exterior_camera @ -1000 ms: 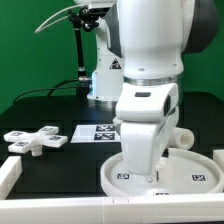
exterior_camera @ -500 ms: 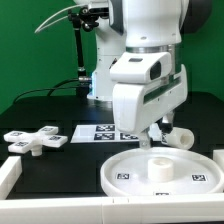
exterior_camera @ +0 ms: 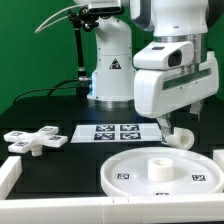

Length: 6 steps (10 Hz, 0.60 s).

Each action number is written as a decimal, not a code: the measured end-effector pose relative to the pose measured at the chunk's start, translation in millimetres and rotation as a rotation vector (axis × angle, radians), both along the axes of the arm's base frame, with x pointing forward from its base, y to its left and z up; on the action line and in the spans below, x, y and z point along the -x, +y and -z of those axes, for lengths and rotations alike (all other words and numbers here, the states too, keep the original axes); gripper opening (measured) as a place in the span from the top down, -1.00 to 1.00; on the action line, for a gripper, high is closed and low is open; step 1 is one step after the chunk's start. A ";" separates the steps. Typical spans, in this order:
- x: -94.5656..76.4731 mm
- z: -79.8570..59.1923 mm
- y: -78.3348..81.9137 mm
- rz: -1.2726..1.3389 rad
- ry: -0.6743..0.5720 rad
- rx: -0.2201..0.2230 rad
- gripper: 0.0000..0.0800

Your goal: Assemble round table

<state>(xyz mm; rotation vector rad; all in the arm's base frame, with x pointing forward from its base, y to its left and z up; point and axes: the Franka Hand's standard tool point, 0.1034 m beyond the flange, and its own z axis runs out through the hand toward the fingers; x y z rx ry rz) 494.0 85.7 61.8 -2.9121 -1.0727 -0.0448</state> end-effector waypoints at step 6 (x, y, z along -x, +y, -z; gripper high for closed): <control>28.3 -0.8 20.2 0.113 0.203 0.108 -0.62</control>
Offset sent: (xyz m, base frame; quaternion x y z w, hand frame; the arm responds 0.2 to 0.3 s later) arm 0.0000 0.0000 0.0000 0.0000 -0.0650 0.0000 0.9979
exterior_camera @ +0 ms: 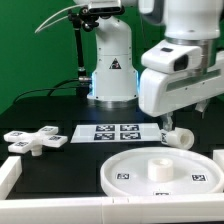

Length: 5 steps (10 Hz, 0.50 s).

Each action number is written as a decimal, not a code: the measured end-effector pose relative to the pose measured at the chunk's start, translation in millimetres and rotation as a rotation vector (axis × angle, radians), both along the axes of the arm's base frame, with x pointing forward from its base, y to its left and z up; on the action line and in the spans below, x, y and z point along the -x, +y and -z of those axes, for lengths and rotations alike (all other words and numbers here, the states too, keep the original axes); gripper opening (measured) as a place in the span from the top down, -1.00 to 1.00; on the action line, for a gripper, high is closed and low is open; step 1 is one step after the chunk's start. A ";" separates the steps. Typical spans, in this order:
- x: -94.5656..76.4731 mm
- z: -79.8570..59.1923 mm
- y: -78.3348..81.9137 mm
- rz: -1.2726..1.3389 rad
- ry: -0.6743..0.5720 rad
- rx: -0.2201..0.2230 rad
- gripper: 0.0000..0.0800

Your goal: Assemble round table

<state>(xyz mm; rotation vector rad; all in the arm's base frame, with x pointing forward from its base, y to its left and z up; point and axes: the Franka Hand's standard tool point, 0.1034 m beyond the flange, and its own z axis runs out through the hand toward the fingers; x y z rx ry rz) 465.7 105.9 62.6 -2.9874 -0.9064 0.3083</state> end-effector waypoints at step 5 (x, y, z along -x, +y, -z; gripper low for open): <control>12.7 -0.1 8.3 0.002 0.311 0.114 -0.62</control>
Offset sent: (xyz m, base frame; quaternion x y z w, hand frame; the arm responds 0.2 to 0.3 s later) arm 0.0000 0.0000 0.0000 0.0000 -0.1296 0.0000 0.9916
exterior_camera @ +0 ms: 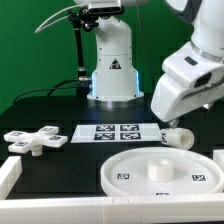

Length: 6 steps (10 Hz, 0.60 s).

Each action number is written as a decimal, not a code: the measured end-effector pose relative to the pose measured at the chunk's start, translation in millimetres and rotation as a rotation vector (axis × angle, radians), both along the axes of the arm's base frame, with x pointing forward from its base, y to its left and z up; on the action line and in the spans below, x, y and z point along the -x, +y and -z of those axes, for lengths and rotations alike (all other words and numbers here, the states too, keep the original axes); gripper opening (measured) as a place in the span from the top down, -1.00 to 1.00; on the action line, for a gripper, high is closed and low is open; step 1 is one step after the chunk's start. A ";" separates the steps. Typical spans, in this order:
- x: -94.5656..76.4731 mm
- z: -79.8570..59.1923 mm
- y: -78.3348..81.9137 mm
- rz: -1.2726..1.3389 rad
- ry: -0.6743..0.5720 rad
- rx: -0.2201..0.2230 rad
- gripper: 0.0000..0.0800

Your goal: Assemble round table

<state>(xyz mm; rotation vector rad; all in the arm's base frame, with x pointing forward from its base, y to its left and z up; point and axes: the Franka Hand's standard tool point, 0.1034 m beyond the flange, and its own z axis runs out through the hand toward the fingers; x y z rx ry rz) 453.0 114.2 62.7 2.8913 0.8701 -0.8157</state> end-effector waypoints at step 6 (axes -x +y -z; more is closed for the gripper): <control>5.7 1.5 -7.0 0.069 0.100 0.108 -0.62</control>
Offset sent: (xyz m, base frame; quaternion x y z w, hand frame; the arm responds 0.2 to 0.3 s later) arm 0.0000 0.0000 0.0000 0.0000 0.0000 0.0000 1.0000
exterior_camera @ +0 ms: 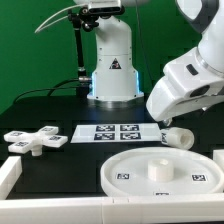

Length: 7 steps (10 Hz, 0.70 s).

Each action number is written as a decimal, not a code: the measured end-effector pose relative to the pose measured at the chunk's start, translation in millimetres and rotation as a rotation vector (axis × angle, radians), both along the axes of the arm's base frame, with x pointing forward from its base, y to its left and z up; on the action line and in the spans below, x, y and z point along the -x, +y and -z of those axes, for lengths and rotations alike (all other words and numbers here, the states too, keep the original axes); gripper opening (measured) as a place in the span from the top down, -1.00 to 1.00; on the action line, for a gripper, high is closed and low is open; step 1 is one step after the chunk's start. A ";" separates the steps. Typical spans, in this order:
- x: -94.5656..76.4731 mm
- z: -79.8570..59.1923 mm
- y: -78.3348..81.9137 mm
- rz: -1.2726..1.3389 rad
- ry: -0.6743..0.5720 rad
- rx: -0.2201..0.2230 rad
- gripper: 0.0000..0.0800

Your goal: Assemble round table

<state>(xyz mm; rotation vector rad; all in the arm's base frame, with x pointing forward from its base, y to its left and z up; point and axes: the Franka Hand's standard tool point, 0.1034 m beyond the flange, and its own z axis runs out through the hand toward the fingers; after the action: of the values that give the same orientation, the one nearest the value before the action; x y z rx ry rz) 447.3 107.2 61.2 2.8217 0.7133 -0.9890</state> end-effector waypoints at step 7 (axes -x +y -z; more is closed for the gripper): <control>-1.4 19.3 -10.5 0.134 0.004 0.100 -0.62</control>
Offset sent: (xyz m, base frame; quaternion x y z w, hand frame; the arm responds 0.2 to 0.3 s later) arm 0.0261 -0.0074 -0.0291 0.0548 -0.0272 0.0721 0.9955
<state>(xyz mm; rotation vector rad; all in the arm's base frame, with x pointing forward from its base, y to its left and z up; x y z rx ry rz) 448.8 96.7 42.0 2.8116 0.4662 -1.0193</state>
